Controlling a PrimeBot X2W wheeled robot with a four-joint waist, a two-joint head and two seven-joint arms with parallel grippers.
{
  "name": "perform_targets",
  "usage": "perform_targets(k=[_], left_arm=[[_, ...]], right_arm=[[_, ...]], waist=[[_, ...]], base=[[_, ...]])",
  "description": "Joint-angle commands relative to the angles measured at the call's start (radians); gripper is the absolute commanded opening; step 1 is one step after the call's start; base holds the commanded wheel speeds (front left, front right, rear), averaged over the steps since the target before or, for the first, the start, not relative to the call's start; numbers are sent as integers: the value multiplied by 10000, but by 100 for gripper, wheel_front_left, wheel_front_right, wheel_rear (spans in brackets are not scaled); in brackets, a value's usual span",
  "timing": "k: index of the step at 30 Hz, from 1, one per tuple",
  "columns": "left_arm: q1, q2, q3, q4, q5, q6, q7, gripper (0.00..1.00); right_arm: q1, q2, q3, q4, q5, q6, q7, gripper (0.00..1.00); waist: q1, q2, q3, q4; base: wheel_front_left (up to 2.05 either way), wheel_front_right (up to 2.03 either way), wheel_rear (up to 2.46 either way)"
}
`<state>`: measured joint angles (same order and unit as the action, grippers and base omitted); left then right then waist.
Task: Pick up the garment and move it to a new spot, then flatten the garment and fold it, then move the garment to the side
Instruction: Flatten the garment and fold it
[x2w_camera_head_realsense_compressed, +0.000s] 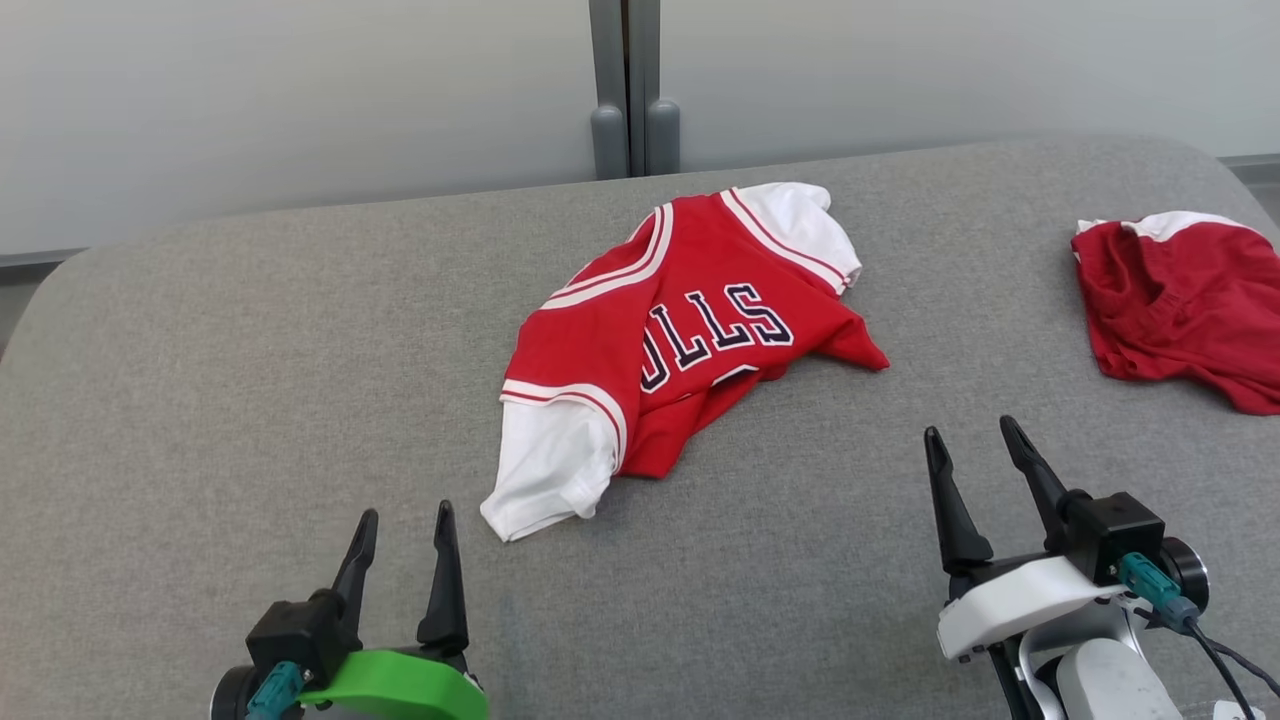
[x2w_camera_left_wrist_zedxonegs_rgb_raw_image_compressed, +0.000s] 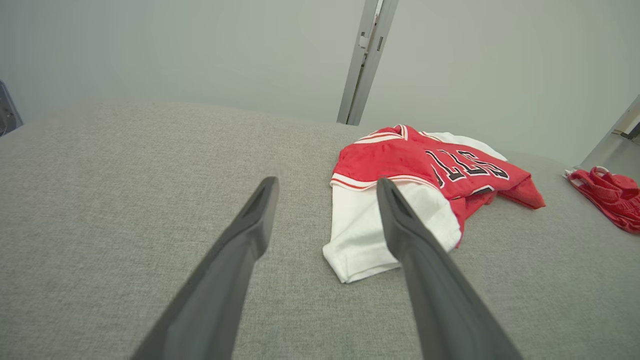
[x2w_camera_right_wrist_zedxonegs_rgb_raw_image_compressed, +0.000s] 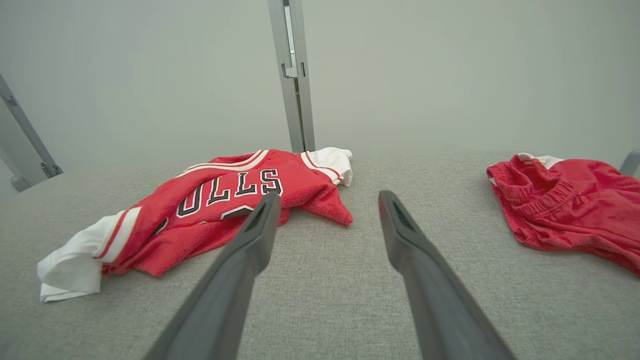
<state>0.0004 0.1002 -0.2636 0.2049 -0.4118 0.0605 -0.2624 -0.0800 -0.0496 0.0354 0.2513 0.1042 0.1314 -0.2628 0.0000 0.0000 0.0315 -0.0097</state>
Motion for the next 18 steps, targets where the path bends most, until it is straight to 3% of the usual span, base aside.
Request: perform_targets(k=[1,16,17,18], left_arm=[[-270,-13,-22,115,137,-80,-32,100],[-2368,-139,-670,3309,356,69,1262,100],[-2427,-140,-687,3450,358,37,1231,87],[-2505,-140,-678,3586,333,9,1173,45]], right_arm=[[-145,-18,-4,5,16,-15,-27,100],[-738,-17,184,11,185,-15,-27,100],[-743,-15,176,12,185,-15,-27,100],[-738,-15,162,9,193,-15,-27,100]], waist=[[0,0,185,-24],[0,0,1369,-967],[0,0,1399,-1016],[0,0,1429,-1055]], base=[[0,0,0],[0,0,0],[0,0,0],[0,0,0]])
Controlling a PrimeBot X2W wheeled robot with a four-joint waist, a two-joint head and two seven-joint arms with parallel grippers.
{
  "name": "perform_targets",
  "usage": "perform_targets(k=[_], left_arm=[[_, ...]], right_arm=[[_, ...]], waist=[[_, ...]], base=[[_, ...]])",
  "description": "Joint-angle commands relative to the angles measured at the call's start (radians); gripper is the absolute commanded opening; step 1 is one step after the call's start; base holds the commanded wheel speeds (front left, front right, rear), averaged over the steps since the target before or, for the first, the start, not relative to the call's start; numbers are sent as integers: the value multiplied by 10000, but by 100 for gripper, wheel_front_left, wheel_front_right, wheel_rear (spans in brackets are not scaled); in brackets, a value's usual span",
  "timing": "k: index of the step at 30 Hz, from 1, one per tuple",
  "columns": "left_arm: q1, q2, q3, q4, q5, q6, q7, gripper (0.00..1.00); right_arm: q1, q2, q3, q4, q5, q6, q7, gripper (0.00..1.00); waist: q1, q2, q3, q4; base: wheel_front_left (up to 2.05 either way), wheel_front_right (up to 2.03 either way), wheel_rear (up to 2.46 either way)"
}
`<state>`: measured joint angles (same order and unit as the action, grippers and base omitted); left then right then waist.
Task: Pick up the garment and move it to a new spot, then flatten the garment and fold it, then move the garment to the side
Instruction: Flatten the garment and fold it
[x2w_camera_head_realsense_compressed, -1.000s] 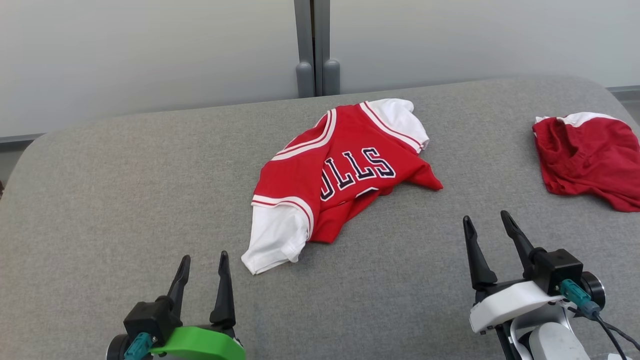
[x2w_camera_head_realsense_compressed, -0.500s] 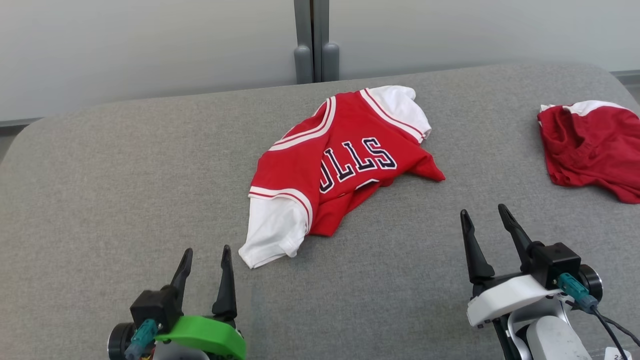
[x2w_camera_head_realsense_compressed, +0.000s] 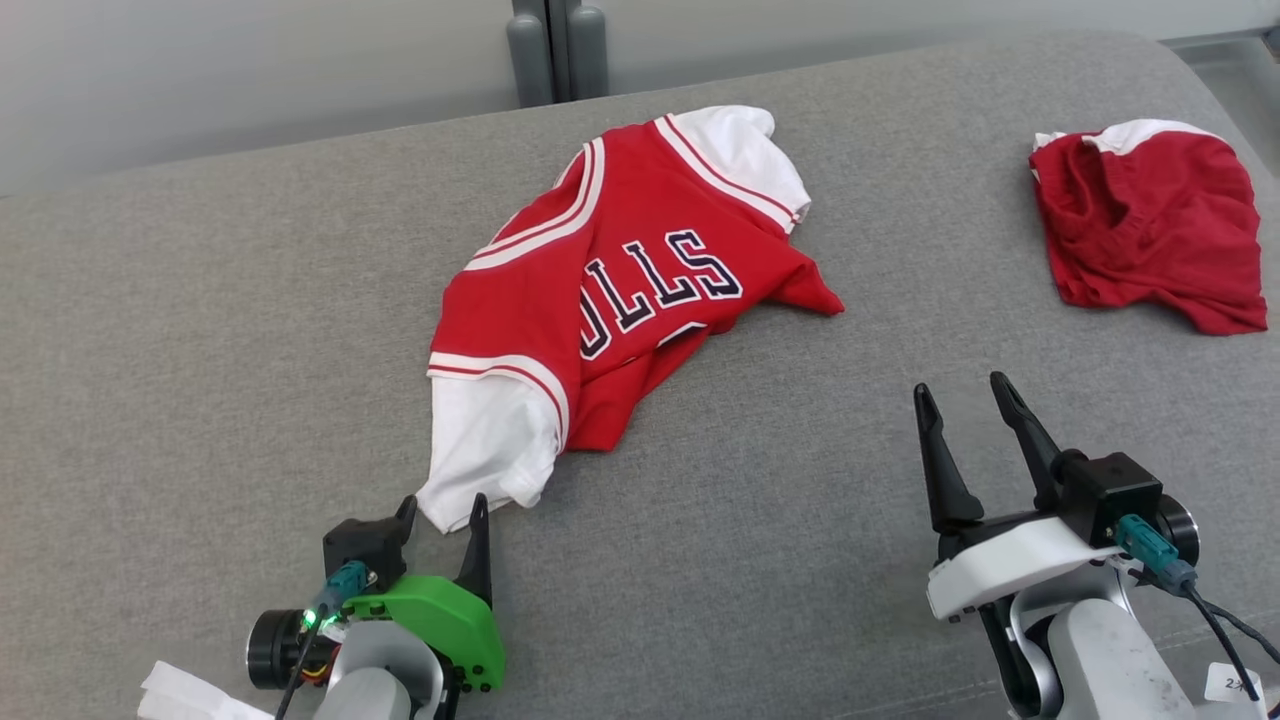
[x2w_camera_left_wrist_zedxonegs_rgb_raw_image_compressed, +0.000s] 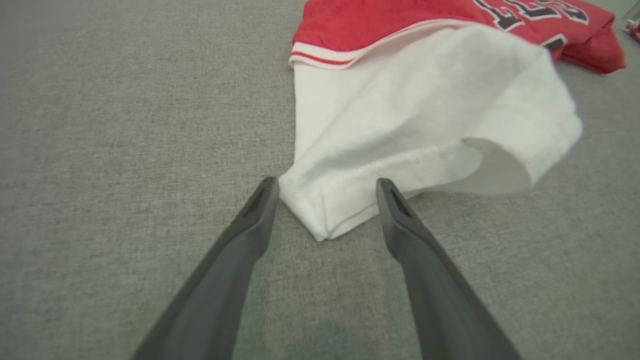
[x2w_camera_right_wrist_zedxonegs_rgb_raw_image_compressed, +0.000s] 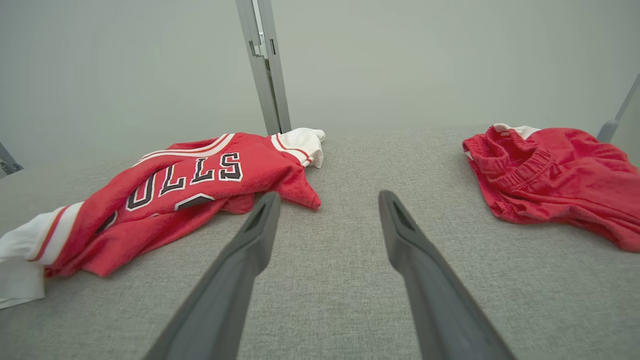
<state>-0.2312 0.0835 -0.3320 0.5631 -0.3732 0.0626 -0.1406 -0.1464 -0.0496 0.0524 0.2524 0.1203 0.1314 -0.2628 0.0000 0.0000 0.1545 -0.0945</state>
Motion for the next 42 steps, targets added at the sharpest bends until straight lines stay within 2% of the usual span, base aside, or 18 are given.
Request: perform_targets(k=[1,2,8,13,24,28,33,34,35,38,42], left_arm=[[-236,28,21,112,-89,-33,-96,36],[-275,24,36,227,-122,-63,-151,0],[-502,86,191,483,-212,-100,-751,0],[-553,340,587,164,-295,72,-1061,0],[-257,1718,2287,36,-880,777,-1186,0],[101,1838,2588,115,-1035,899,-1208,0],[473,1664,2507,228,-1074,802,-1226,0],[507,1623,2488,221,-1050,799,-1235,58],[530,1562,2461,178,-1018,787,-1241,100],[589,1415,2501,-100,-952,713,-1247,100],[720,1252,2649,-1172,-664,589,-1243,100]], right_arm=[[-74,-17,-23,-8,47,-15,-27,100],[-79,-17,-34,-19,65,-15,-27,100],[-15,-15,-127,-11,81,-15,-27,100],[120,-18,-87,46,52,-15,-27,100],[211,-18,116,113,53,-15,-27,100],[236,-18,79,152,13,-15,-27,100],[283,-18,19,188,-30,-15,-27,100],[281,-17,24,209,-40,-15,-27,100],[282,-17,26,222,-50,-15,-27,100],[312,-18,19,261,-82,-15,-27,100],[330,-20,3,339,-149,-15,-28,100]], waist=[[0,0,213,-230],[0,0,228,-251],[0,0,115,-127],[0,0,-103,121],[0,0,-201,62],[0,0,-193,-10],[0,0,-220,33],[0,0,-229,66],[0,0,-244,100],[0,0,-312,249],[0,0,-438,536]], base=[[0,0,0],[0,0,0],[0,0,0],[0,0,0],[0,0,0],[0,0,0],[0,0,0],[0,0,0],[0,0,0],[0,0,0],[0,0,0]])
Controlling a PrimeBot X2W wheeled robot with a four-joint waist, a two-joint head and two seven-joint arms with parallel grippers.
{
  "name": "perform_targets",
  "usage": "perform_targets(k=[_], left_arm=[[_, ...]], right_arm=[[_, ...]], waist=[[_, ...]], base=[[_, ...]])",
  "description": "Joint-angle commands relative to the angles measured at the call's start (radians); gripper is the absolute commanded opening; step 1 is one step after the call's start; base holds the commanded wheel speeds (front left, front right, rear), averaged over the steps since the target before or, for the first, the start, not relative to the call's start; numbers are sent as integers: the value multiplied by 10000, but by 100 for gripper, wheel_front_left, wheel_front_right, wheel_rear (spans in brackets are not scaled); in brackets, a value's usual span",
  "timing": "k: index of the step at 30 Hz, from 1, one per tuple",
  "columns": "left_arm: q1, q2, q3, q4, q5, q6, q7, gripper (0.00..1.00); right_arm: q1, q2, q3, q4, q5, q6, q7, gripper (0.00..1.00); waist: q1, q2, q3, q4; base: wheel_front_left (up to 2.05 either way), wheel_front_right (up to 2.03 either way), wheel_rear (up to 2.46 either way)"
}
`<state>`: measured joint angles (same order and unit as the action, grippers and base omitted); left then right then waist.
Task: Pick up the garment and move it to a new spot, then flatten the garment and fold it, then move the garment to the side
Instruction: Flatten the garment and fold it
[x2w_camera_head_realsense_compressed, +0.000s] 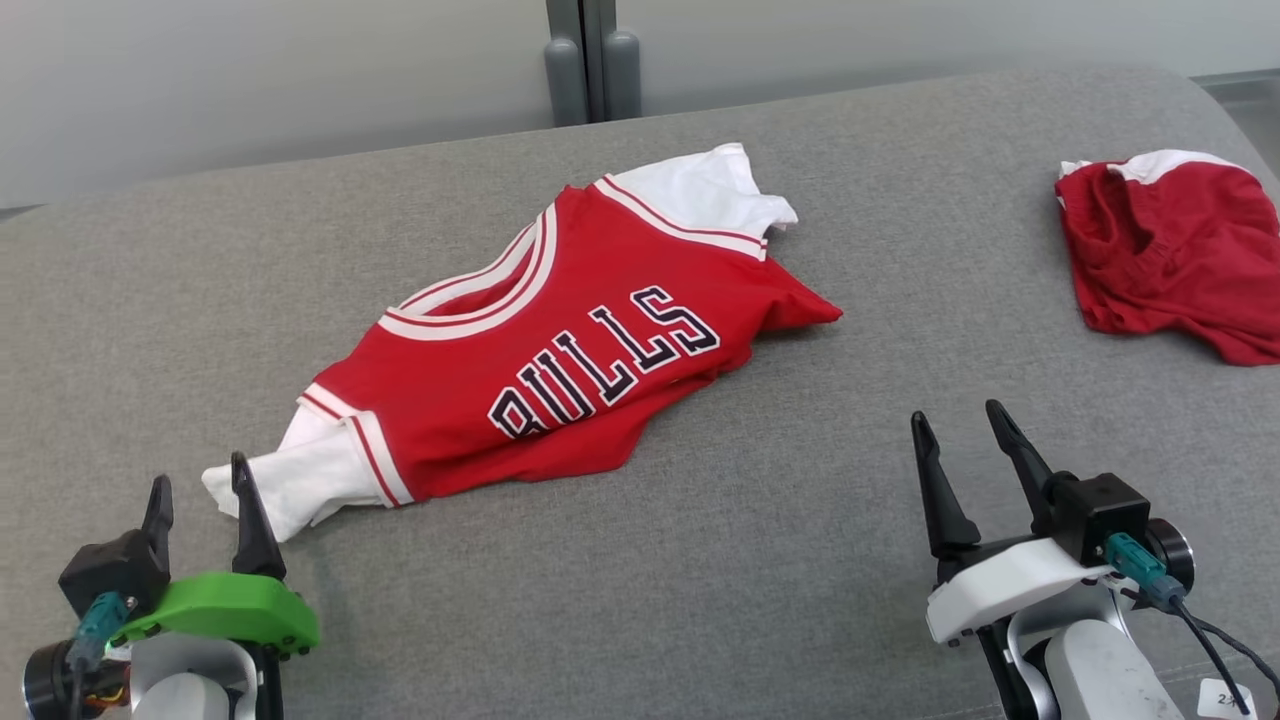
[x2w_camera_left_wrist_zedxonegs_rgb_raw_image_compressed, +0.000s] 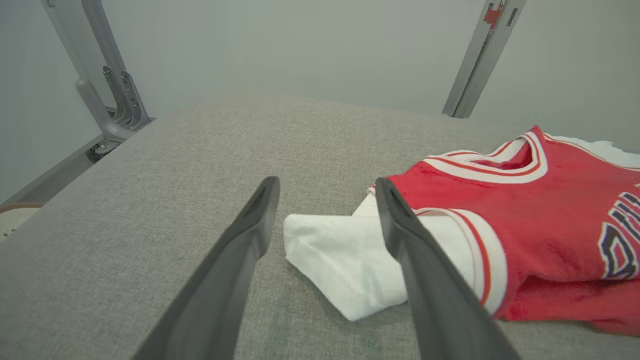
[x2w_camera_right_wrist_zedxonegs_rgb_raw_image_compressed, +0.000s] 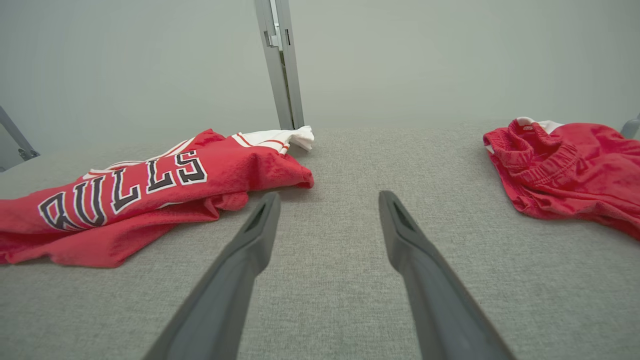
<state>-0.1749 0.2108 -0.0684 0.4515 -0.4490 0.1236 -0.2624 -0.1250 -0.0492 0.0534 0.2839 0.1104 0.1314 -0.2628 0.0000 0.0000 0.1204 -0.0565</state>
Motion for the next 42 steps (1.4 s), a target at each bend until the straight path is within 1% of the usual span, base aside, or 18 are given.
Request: perform_targets(k=[1,5,8,11,15,18,21,23,27,29,30,31,32,33,34,36,38,42], left_arm=[[231,-53,47,-315,155,-71,-26,100],[628,-433,-152,-1299,516,-189,-16,100],[880,-710,-377,-1694,645,-292,-16,100],[1089,-1005,-710,-1905,741,-384,-16,100],[1239,-1259,-1179,-2028,851,-534,-18,100],[1283,-1391,-1538,-2014,915,-619,-17,100],[1264,-1495,-1847,-2033,912,-616,-17,100],[1225,-1524,-1976,-2063,899,-589,-19,100],[1146,-1561,-2103,-2114,847,-527,-19,100],[1122,-1573,-2125,-2127,825,-512,-19,100],[1117,-1577,-2134,-2129,816,-503,-18,100],[1114,-1582,-2133,-2127,805,-487,-18,100],[1113,-1585,-2128,-2128,799,-468,-18,100],[1120,-1587,-2113,-2134,793,-446,-18,100],[1139,-1589,-2086,-2147,785,-432,-20,100],[1163,-1593,-2049,-2175,787,-445,-20,100],[1186,-1594,-2042,-2196,819,-458,-20,100],[1240,-1591,-2019,-2077,833,-492,-20,100]], right_arm=[[112,-22,4,57,-80,-15,-27,100],[-8,-19,145,444,-347,-15,-27,100],[-394,-16,571,1058,-619,-15,-27,100],[-879,-24,1179,1843,-702,-15,-27,100],[-1629,-24,2017,2947,-659,-15,77,100],[-2168,-25,2618,3784,-630,-15,145,100],[-2687,-33,3031,4537,-432,-15,127,100],[-3009,-33,3183,5039,-383,-15,119,100],[-3598,-36,2849,6071,-625,-15,113,100],[-3783,-16,2792,6399,-518,-15,72,100],[-3853,-13,2794,6506,-449,-15,56,85],[-3942,-25,2747,6627,-354,-15,53,42],[-3990,-27,2745,6711,-303,-15,43,33],[-4027,-41,2673,6794,-218,-15,22,4],[-4051,-47,2624,6807,-149,-17,0,0],[-4106,-41,2446,6730,-149,-17,-30,0],[-4064,-38,2094,6255,-210,-17,-27,0],[-3384,-36,1280,4883,-475,-17,-22,0]], waist=[[0,0,-125,234],[0,0,-219,684],[0,0,-168,1102],[0,0,-67,1573],[0,0,96,2192],[0,0,213,2629],[0,0,311,3049],[0,0,366,3262],[0,0,445,3570],[0,0,468,3647],[0,0,474,3668],[0,0,479,3680],[0,0,482,3677],[0,0,479,3651],[0,0,474,3602],[0,0,455,3450],[0,0,423,3263],[0,0,338,2797]], base=[[0,0,0],[0,0,0],[0,0,0],[0,0,0],[0,0,0],[0,0,0],[0,0,0],[0,0,0],[0,0,0],[0,0,0],[0,0,0],[0,0,0],[0,0,0],[0,0,0],[0,0,0],[0,0,0],[0,0,0],[0,0,0]])
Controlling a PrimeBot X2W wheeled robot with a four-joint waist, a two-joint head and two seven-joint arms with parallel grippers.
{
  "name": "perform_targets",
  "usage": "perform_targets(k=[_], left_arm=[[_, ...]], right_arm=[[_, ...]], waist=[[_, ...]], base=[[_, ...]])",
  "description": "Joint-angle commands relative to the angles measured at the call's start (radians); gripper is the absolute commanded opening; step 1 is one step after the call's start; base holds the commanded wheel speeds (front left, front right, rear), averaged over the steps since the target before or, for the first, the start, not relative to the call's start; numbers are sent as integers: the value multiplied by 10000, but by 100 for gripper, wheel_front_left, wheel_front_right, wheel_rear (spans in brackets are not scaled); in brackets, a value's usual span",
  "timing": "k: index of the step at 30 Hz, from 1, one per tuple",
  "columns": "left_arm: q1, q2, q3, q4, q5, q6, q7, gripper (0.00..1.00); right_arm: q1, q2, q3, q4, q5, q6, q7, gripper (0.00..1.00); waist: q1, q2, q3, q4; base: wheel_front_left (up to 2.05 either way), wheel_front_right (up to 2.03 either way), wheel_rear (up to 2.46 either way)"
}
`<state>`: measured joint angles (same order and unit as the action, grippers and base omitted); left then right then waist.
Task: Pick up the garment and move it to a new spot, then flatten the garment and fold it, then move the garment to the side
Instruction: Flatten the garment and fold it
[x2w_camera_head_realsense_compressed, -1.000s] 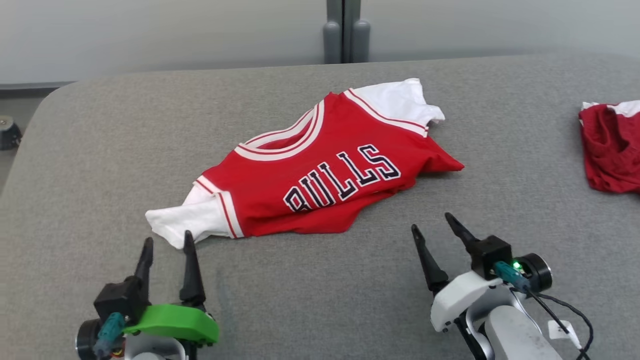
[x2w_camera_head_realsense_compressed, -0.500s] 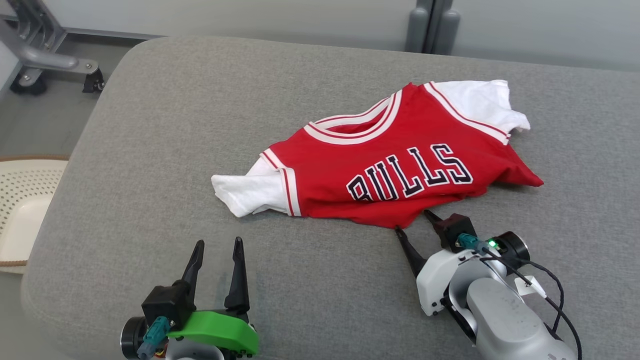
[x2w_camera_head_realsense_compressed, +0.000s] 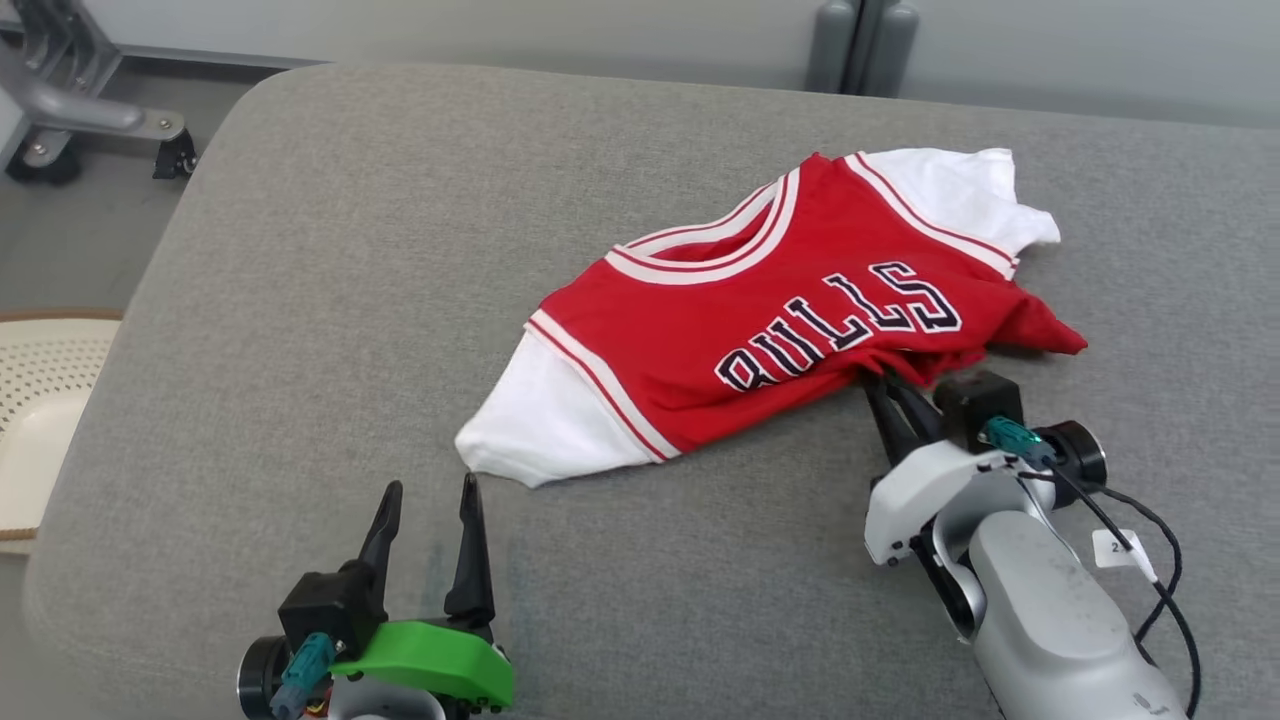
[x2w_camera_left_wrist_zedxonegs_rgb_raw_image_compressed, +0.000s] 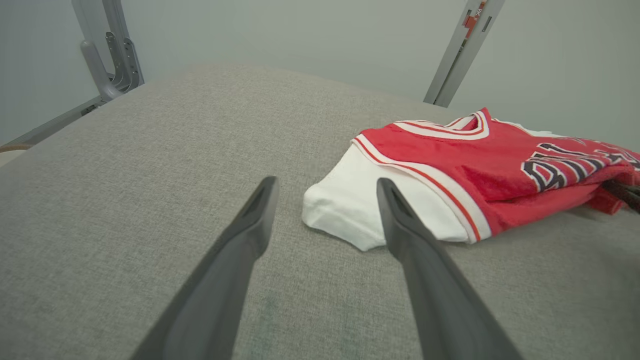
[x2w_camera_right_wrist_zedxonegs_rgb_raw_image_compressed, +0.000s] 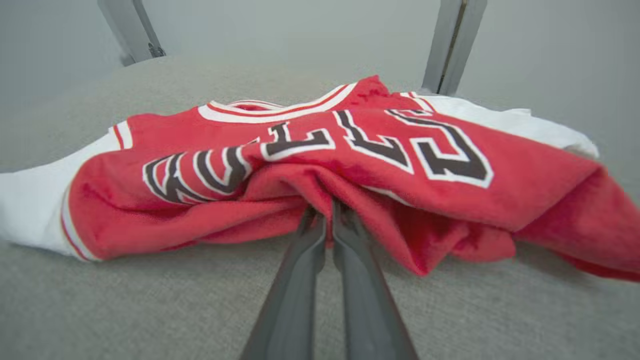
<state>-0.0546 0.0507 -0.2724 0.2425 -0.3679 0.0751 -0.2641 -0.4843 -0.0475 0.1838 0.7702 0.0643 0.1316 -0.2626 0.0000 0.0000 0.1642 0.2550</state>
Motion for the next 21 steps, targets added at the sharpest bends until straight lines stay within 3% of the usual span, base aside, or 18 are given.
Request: perform_targets(k=[1,10,16,21], left_arm=[[57,9,31,39,29,-25,-3,100],[165,11,119,-17,193,-65,-1,100],[127,10,53,-94,274,-132,-1,100],[20,10,-57,-108,277,-136,-3,100]], right_arm=[[399,-50,-240,-412,-107,-19,-23,0],[2426,-49,-2251,-2984,-632,-19,-27,0],[2740,-23,-4061,-4070,-815,-17,-28,0],[2268,-24,-3912,-4772,-798,-17,-29,0]], waist=[[0,0,-127,-464],[0,0,-290,-1475],[0,0,-299,-1696],[0,0,-326,-1535]], base=[[0,0,0],[0,0,0],[0,0,0],[0,0,0]])
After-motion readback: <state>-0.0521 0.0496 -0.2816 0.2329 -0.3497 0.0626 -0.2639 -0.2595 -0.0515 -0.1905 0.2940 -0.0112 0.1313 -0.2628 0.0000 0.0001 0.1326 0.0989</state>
